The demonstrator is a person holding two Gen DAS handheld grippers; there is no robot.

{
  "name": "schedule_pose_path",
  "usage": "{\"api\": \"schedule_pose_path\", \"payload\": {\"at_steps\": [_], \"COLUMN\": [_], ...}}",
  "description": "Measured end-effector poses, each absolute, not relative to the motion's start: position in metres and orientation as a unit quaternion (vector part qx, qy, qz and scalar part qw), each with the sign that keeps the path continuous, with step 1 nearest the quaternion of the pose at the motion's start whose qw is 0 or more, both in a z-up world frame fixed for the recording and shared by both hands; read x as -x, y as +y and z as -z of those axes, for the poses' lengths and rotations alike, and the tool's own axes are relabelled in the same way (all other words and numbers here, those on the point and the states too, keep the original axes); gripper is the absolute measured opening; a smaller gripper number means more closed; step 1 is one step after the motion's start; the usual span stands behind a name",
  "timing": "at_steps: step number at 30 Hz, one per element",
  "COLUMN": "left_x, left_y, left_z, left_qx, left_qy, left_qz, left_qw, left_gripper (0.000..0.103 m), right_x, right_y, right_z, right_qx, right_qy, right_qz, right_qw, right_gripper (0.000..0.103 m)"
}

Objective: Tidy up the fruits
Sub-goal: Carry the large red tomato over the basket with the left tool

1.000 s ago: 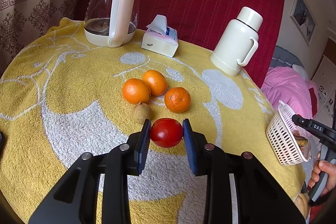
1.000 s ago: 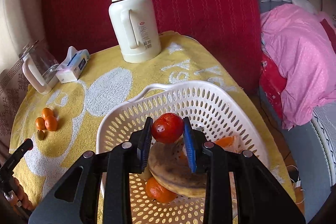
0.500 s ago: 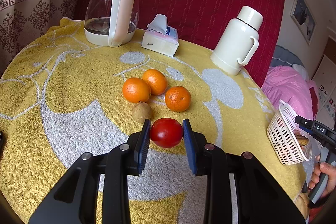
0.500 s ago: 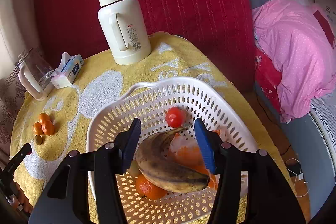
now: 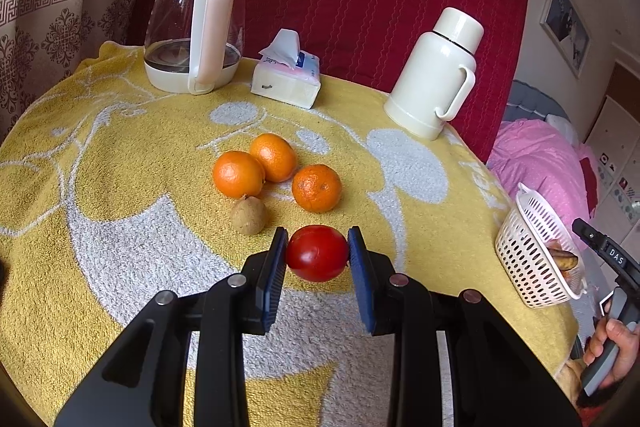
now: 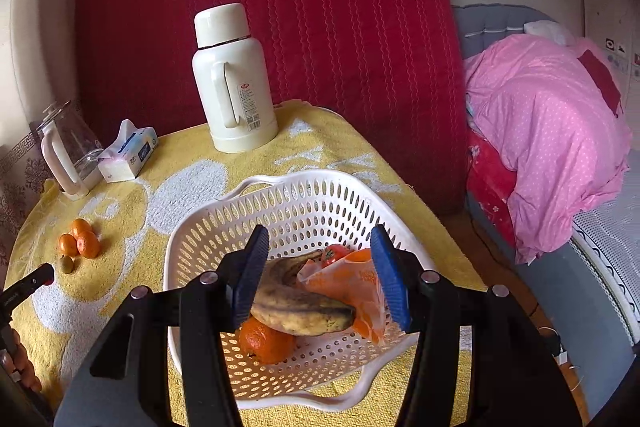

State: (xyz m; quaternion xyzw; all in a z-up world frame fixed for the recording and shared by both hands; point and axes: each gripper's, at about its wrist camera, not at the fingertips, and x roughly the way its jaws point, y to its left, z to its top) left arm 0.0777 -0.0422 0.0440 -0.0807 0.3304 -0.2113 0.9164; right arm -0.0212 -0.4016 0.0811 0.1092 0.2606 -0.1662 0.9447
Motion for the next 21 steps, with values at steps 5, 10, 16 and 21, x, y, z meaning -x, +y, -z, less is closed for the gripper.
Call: {"api": "schedule_pose_path", "payload": {"at_steps": [5,10,16,21], "left_x": [-0.071,-0.06,-0.045,-0.036], "left_y": [-0.053,-0.074,-0.114,-0.147], "left_z": [-0.051,-0.062,-0.077,-0.086], "left_qx": [0.066,0.052,0.031,0.011], "left_qy": [0.329,0.324,0.313,0.304], "left_qz": [0.213,0.228,0.269,0.295], "left_qw": [0.918,0.917,0.91,0.906], "left_gripper": [0.031,0.031,0.031,0.031], "right_x": [0.033,0.037,0.04,0.044], "right_y": [-0.403,-0.402,-0.403,-0.408], "right_z": [-0.079,-0.074,-0.074,-0.075], "right_qx": [-0.104,-0.1,-0.111,-0.122], "right_qy": [0.246,0.236,0.217,0.197], "right_qz": [0.168,0.161,0.145,0.14], "right_qw": [0.949,0.953,0.959,0.963], "right_gripper": [0.055,0.055,0.055,0.055]}}
